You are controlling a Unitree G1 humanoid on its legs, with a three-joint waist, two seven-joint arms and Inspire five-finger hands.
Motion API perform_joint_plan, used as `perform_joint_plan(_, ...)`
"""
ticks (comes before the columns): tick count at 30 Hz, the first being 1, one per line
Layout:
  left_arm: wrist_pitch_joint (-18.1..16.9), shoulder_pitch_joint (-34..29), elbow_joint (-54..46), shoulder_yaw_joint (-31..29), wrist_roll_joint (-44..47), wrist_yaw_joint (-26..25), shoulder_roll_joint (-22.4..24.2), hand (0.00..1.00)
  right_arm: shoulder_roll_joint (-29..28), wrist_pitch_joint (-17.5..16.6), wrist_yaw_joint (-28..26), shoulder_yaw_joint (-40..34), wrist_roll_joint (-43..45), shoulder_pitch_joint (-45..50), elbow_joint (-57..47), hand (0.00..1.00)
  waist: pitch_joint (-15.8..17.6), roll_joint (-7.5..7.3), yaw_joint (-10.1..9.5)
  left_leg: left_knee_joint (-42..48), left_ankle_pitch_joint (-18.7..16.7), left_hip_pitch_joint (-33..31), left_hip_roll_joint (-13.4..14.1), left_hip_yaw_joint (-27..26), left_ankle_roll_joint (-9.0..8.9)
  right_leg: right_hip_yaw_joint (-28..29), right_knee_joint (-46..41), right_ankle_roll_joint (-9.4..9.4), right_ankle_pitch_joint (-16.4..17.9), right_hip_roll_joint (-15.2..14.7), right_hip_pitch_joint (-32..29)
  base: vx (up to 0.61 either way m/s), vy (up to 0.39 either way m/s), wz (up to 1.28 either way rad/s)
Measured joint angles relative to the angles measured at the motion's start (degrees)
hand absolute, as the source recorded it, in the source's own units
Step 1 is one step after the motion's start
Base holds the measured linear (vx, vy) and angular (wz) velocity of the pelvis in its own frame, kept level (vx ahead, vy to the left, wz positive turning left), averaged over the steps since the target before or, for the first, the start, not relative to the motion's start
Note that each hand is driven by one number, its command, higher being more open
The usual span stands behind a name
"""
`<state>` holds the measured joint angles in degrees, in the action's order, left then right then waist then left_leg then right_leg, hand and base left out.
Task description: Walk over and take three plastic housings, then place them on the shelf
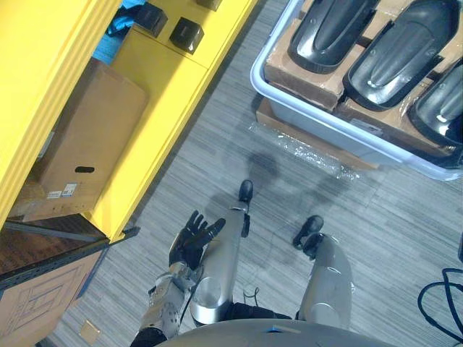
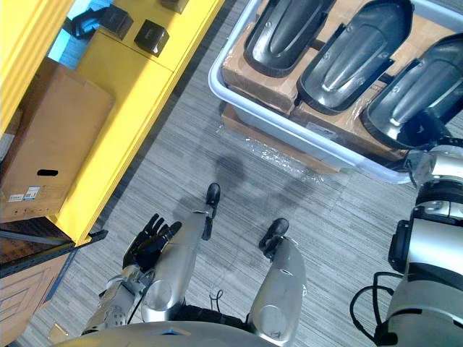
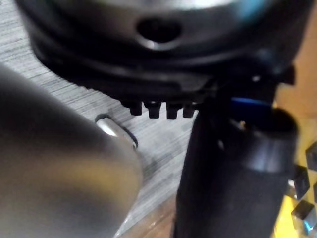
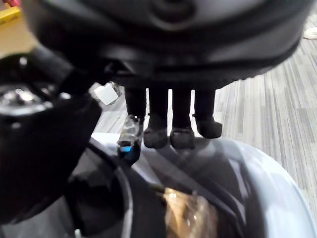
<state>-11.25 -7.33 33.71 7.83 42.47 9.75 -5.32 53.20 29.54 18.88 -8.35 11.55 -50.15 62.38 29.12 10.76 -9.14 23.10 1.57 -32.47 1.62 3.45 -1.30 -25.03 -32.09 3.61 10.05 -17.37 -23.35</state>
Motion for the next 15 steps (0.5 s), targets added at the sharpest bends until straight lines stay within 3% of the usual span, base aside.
perform_joint_plan(4, 0.0, 0.0, -1.2, -0.7, -0.1, 0.0, 0.0, 1.0, -0.2, -0.1, -0.9, -0.1, -1.4, 2.0, -0.1, 0.0, 0.1, -0.25, 0.12, -1.0, 0.2, 2.0, 0.2, -0.2, -0.01, 0.0, 2.1, 0.64, -0.8, 0.6, 2.3, 0.02, 0.028, -0.03)
perform_joint_plan(8, 0.0, -1.8, -2.0, -1.7, -0.2, -0.6, -0.5, 1.0, -3.7, -1.8, -0.9, -0.2, -4.1, 2.8, -1.3, 0.0, 0.3, -2.34, 1.63, -2.4, 0.3, 4.6, 0.5, -0.7, 0.05, 0.2, 4.9, 0.67, -1.9, 1.6, 4.9, 0.05, 0.016, -0.05)
perform_joint_plan(15, 0.1, -5.0, -6.2, -2.1, -0.4, -0.6, -0.9, 1.0, -6.0, -4.8, 2.3, -2.0, -9.5, 6.9, -9.7, 0.0, 0.7, -5.01, 1.73, -6.4, 0.7, 10.5, 0.9, -1.7, -0.14, 0.2, 8.6, 0.81, -2.6, 2.6, 10.2, 0.06, 0.006, -0.05)
